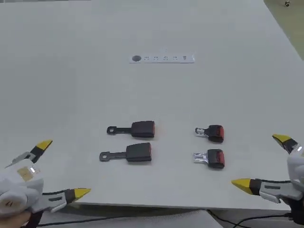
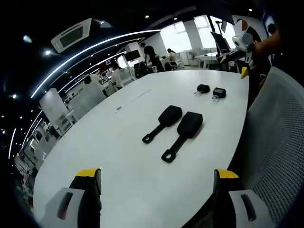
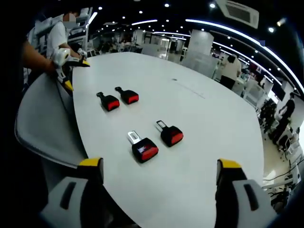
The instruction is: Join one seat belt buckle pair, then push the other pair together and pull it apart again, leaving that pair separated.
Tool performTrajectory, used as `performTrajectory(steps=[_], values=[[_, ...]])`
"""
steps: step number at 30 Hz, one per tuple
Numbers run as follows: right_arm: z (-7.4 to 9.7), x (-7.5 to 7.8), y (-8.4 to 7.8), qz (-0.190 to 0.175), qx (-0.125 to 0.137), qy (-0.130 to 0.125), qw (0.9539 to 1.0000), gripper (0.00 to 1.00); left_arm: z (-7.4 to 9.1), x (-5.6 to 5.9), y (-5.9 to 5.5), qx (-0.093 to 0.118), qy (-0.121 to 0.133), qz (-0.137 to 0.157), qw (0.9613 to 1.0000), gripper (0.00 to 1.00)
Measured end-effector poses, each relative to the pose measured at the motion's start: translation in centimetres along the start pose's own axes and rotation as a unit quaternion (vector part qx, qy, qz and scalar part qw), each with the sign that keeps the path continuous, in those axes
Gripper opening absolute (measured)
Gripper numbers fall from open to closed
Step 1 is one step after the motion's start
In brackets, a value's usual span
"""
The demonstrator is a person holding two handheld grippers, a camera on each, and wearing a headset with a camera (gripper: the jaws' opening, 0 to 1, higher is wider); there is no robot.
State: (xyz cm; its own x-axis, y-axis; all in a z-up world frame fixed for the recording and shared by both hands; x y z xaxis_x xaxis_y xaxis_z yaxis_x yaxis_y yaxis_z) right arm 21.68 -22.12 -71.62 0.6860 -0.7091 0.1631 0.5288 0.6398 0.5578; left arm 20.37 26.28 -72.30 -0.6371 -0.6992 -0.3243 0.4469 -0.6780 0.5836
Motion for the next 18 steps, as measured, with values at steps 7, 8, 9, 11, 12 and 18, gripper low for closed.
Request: performTrajectory(steps=[7,8,9,11,12,18], values=[[-0.21,-0.62,-0.22,0.003,-0.006,0.007,0.9999,0.99,0.1,0.0,0.11,0.001,0.003,0.003,1.0,1.0],[-0.25,-0.7,-0.15,0.005,-0.004,0.009,0.9999,0.99,0.1,0.01,0.1,0.001,0.003,0.004,1.0,1.0],[-0.28,-0.75,-0.11,0.006,-0.005,0.009,0.9999,0.99,0.1,0.01,0.09,0.001,0.003,0.004,1.0,1.0],[-0.29,-0.77,-0.04,0.005,-0.004,0.009,0.9999,1.0,0.1,0.02,0.11,0.002,0.003,0.005,1.0,1.0],[-0.29,-0.78,0.01,0.004,-0.004,0.01,0.9999,1.0,0.1,0.0,0.11,0.002,0.004,0.006,1.0,1.0],[-0.4,-0.6,0.05,0.004,-0.003,0.01,0.9999,1.0,0.09,0.0,0.08,0.003,0.005,0.009,0.9999,1.0]])
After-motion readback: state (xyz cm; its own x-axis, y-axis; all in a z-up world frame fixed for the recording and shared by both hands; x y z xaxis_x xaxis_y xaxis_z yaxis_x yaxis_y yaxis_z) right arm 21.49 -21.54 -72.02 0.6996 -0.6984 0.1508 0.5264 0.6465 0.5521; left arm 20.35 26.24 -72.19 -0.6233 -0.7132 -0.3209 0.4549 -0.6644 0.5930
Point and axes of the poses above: the centre of the closed fingertips' face, and the gripper's own axes: z roughly backward along the fingers, x roughly to its right, y roughly out of its top, the point moved 7 cm from there along z, roughly backward along the fingers, and after that the axes turned 14 degrees about -x, right-handed, at the moved point
